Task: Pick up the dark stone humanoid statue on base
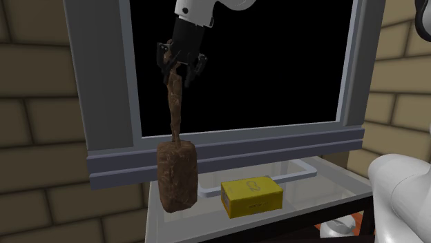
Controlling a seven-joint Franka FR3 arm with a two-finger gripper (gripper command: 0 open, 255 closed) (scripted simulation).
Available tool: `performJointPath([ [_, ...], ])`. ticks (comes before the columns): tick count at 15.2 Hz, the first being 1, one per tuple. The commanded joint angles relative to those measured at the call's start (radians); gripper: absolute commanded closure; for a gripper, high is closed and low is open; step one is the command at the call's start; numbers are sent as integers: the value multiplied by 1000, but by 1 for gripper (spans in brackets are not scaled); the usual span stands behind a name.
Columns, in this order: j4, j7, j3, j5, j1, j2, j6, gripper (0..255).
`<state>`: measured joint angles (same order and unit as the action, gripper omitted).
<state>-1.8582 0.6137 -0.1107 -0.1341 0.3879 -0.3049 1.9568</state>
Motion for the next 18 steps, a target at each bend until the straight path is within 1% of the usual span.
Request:
performJointPath([
  [1,-2,0,0,0,0,-1,2,255],
  [9,-1,0,0,0,0,0,1,255],
  [18,167,-15,0,9,-3,43,-123,255],
])
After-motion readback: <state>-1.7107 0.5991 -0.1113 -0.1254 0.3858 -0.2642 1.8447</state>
